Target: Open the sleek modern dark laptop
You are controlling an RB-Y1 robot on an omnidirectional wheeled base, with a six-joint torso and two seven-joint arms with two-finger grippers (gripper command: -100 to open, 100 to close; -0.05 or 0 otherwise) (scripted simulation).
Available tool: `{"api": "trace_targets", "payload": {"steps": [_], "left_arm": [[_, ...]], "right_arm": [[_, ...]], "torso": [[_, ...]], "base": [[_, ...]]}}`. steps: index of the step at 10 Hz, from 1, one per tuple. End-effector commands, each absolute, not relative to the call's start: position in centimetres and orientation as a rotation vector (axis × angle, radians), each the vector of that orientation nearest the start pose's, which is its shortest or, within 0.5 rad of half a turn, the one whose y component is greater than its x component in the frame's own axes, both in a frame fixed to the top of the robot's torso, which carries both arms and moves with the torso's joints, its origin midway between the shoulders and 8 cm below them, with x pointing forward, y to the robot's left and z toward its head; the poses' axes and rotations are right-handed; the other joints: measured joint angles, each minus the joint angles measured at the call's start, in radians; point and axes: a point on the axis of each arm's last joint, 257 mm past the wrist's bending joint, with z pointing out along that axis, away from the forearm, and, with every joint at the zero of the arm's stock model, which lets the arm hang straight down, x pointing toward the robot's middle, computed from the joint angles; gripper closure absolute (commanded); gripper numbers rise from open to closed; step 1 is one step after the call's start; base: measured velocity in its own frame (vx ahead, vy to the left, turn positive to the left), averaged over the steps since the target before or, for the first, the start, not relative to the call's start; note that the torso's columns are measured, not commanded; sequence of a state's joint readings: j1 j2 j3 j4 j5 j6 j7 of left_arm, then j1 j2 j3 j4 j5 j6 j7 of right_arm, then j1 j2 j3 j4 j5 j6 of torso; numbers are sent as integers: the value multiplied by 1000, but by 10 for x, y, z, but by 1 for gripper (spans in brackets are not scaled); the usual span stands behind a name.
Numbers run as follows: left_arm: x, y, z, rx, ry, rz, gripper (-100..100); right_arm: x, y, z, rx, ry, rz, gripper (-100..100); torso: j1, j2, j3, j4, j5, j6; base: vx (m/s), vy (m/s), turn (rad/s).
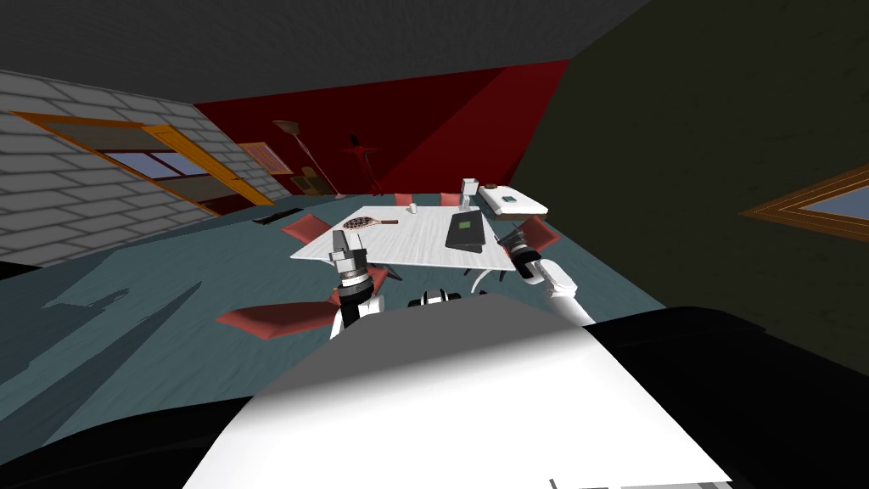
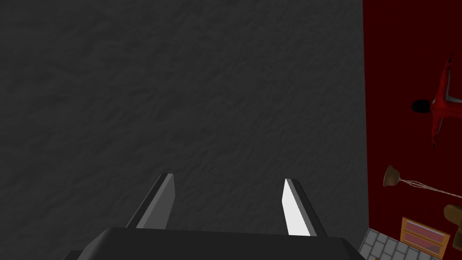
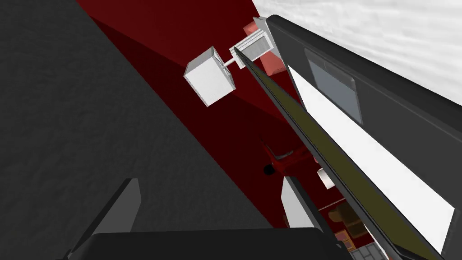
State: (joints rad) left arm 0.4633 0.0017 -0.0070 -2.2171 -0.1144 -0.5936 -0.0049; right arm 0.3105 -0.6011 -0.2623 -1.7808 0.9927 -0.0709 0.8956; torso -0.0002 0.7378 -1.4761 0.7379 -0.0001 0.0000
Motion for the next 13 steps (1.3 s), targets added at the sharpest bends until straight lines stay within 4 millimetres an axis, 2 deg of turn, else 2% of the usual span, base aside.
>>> {"api": "trace_targets", "payload": {"steps": [1, 4, 7, 8, 13], "left_arm": [[346, 256, 24, -529, 641, -1266, 0], [346, 256, 24, -529, 641, -1266, 0], [346, 256, 24, -529, 641, -1266, 0], [346, 256, 24, -529, 641, -1266, 0], [346, 256, 24, -529, 641, -1266, 0]], "right_arm": [[445, -483, -142, -776, 1432, -962, -100], [439, -484, -135, -912, 1384, -1078, -100], [439, -484, -135, -919, 1382, -1084, -100], [438, -493, -125, -922, 1379, -1079, -100], [438, -512, -98, -933, 1368, -1065, -100]], "torso": [[0, 0, 0, 0, 0, 0], [0, 0, 0, 0, 0, 0], [1, 0, 0, 0, 0, 0], [1, 1, 0, 0, 0, 0], [-1, 0, 0, 0, 0, 0]], "base": [[14, -12, 18], [13, -12, 18], [6, -5, 5], [13, 36, -44], [20, 61, -41]]}}
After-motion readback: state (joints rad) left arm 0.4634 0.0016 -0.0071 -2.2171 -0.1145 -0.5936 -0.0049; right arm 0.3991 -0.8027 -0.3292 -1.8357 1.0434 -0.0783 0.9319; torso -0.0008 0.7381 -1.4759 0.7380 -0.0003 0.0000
